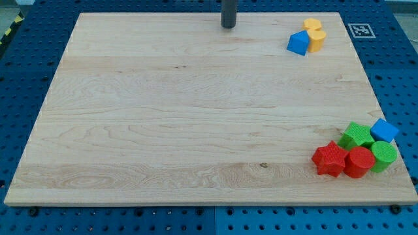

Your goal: Place blue triangle to the top of red star

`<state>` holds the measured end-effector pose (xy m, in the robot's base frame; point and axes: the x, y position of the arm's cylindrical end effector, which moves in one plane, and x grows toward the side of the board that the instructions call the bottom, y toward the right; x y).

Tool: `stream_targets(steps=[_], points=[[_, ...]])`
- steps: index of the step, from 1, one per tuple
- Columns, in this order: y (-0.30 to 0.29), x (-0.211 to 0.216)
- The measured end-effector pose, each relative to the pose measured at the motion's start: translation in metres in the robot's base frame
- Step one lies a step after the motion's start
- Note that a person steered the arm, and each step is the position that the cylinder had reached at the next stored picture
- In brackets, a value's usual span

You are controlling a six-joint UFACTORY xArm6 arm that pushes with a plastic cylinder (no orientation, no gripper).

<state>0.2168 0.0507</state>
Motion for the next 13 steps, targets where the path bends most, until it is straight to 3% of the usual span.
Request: stream_targets(steps=[2, 6, 8, 10, 12, 13], points=[[0.125, 0.022], [0.130, 0.163], [0.143, 0.161], [0.204, 0.175], [0.128, 0.180], [0.128, 0.165]])
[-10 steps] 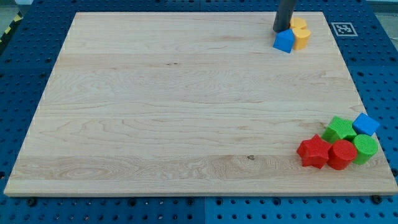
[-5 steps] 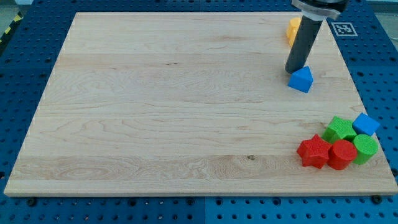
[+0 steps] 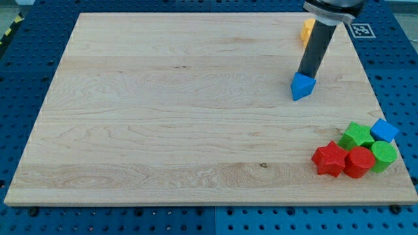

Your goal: Place blue triangle to the top of red star

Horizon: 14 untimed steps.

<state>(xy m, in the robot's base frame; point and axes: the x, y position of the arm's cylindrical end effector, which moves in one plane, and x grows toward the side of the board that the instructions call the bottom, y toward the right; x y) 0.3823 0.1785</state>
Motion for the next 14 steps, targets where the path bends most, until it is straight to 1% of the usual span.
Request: stream_targets(steps=[1, 2, 3, 4, 5, 6, 7, 8, 9, 10, 11, 12, 13, 14], points=[[-0.004, -0.011], [-0.004, 0.028], [-0.004, 0.076], [-0.004, 0.050], [-0.018, 0.029], [-0.035, 0.056], [-0.037, 0.102], [-0.037, 0.104], [-0.050, 0.093], [-0.054, 0.102], [-0.036, 0.122], [-0.022, 0.127], [-0.023, 0.108], [-0.018, 0.109]])
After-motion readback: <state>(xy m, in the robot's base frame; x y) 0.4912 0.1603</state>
